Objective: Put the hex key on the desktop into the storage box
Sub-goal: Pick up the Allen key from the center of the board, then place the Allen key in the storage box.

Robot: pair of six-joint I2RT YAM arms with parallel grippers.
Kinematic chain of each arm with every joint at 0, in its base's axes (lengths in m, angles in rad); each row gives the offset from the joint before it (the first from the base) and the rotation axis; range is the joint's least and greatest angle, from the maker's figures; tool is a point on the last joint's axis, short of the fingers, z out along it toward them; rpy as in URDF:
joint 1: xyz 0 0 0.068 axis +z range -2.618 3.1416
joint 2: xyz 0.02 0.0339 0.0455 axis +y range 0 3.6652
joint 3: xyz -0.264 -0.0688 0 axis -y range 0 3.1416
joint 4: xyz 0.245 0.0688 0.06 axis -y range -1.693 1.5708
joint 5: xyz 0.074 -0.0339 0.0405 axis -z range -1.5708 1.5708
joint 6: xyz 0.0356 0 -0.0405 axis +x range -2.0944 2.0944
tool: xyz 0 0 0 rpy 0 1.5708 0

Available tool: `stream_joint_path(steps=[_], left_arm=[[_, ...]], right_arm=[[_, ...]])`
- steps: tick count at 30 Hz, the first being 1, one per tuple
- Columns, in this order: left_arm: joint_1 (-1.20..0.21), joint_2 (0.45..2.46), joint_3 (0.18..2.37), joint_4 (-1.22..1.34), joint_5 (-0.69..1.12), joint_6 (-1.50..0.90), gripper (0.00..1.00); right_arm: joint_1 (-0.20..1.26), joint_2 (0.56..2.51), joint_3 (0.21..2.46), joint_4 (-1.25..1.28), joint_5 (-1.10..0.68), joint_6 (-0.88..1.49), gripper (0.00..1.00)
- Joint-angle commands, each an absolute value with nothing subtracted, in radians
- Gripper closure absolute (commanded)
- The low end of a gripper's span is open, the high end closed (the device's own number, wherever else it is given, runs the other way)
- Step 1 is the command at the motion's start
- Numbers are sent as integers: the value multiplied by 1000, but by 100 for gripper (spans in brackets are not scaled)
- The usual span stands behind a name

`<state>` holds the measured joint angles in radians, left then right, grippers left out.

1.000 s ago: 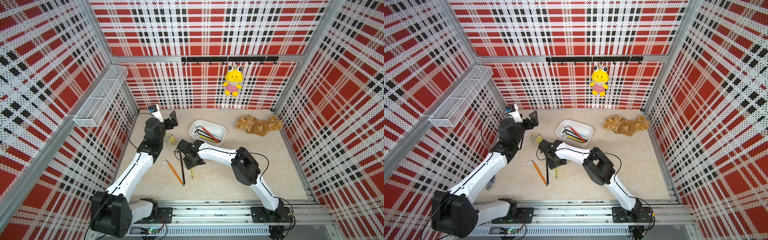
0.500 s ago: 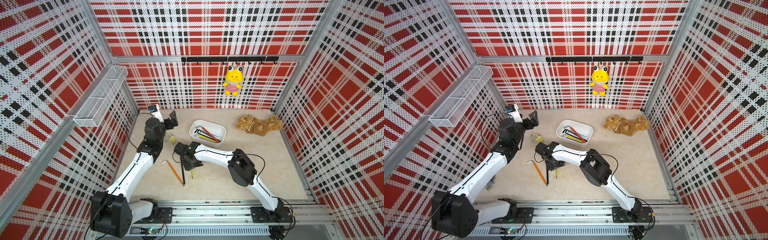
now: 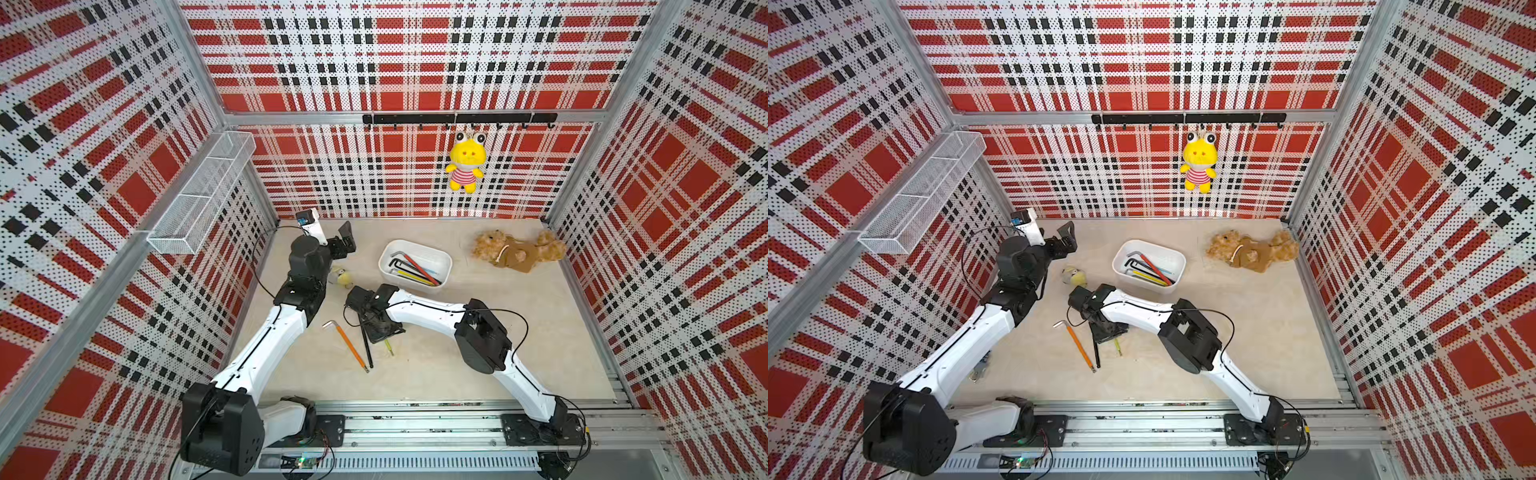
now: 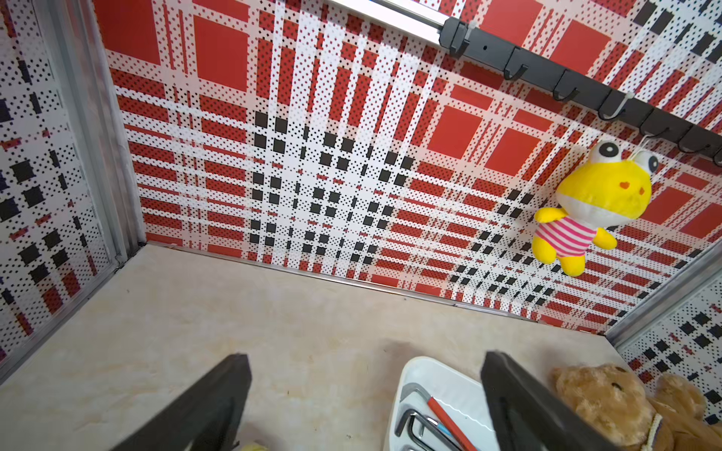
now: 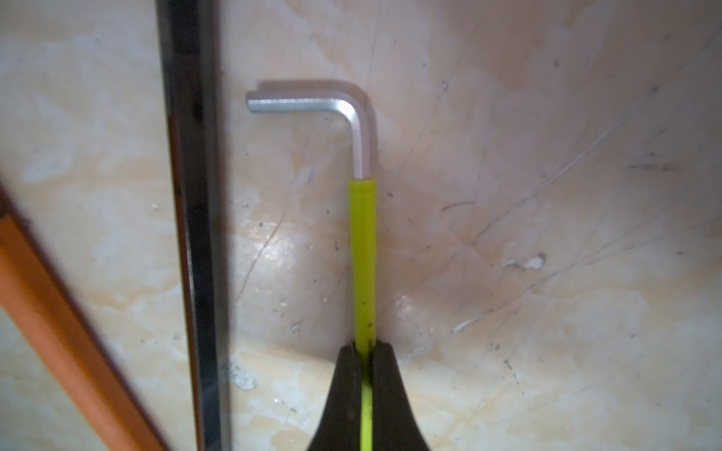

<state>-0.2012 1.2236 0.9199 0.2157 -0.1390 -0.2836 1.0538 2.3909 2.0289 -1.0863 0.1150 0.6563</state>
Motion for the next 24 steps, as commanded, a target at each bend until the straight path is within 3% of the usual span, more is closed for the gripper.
stream_joint_path(steps=[1, 6, 15, 24], left_arm=[[-194, 1195, 928, 221, -149, -278, 1], [-195, 1189, 925, 221, -158, -276, 1], [-201, 1184, 925, 219, -170, -270, 1], [-199, 1180, 931, 213, -173, -264, 1]], right_arm=[[1040, 2410, 1962, -1162, 150, 639, 100], [999, 2320, 1870, -1101, 173, 622, 100], [910, 2056, 1576, -795, 11, 440, 100], [861, 1959, 1590, -817, 25, 285, 100]])
